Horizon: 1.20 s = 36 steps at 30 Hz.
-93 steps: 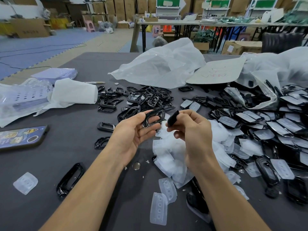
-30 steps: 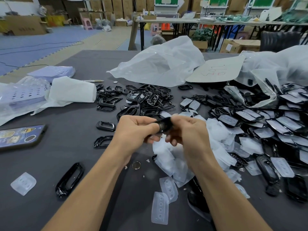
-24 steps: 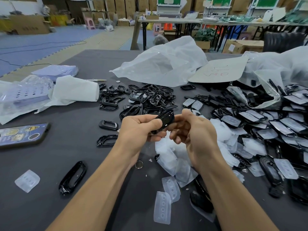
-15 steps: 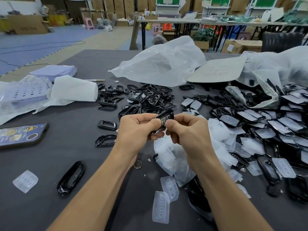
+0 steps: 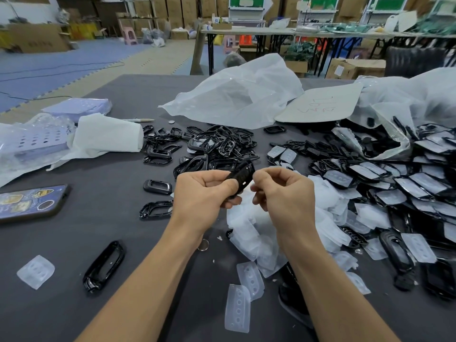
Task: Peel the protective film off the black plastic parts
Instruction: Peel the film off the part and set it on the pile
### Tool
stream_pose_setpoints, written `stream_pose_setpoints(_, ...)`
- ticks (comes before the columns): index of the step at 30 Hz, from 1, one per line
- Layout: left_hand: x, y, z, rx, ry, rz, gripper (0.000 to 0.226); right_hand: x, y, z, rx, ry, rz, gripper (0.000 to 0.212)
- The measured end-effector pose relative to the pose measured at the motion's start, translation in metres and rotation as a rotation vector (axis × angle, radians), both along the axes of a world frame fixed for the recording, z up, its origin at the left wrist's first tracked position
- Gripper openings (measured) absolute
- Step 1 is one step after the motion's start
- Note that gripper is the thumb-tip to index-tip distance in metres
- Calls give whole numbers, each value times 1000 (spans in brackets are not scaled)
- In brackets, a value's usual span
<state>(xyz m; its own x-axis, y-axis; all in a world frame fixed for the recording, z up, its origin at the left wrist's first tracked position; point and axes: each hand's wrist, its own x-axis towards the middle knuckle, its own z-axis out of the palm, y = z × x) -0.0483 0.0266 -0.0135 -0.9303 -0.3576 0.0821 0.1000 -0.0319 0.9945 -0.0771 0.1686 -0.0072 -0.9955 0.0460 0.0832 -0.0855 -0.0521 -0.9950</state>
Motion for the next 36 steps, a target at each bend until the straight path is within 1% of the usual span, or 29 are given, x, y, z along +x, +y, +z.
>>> stream_pose_setpoints(3,0,2,0,-22,-2,-25,15,0,0,2,-30,7,60,12)
stream_pose_setpoints(6,0,3,-2,-70,-5,-62,16,-2,0,1,20,-7,48,20)
stream_pose_setpoints(8,0,2,-4,-153,4,-47,18,-3,2,0,105,14,38,21)
stream_pose_setpoints(10,1,1,-2,-194,8,-78,19,-3,3,0,227,68,54,19)
stream_pose_setpoints(12,2,0,0,-181,-3,-129,21,-1,2,0,278,94,72,18)
stream_pose_setpoints(14,0,-3,2,-116,-43,-45,30,-1,3,-1,319,135,-7,18)
stream_pose_setpoints(15,-2,-6,2,-68,-71,34,35,-2,5,-1,388,168,-74,15)
stream_pose_setpoints(16,-3,-10,2,-12,-108,111,37,-3,8,-1,501,201,-114,11)
stream_pose_setpoints(17,-6,-14,1,43,-147,175,32,-2,10,0,644,221,-112,8)
stream_pose_setpoints(19,-10,-22,-1,139,-203,268,16,0,10,2,950,205,-3,17)
stream_pose_setpoints(21,-12,-25,-3,175,-228,309,20,1,6,0,1200,185,96,25)
stream_pose_setpoints(22,-12,-24,-4,172,-230,313,20,1,4,-1,1246,196,108,22)
stream_pose_setpoints(24,-12,-22,-4,163,-227,291,17,2,2,0,1200,220,68,8)
stream_pose_setpoints(27,-10,-19,1,174,-209,209,24,-1,6,-1,1149,240,6,15)
stream_pose_setpoints(29,-8,-18,3,167,-203,170,20,0,5,-2,1130,274,13,14)
stream_pose_setpoints(31,-6,-17,5,158,-191,133,19,1,3,-3,1160,301,71,20)
stream_pose_setpoints(33,-4,-16,6,136,-181,86,27,4,-1,-4,1251,305,136,24)
stream_pose_setpoints(36,-2,-17,7,127,-171,11,32,6,-3,-5,1264,336,139,11)
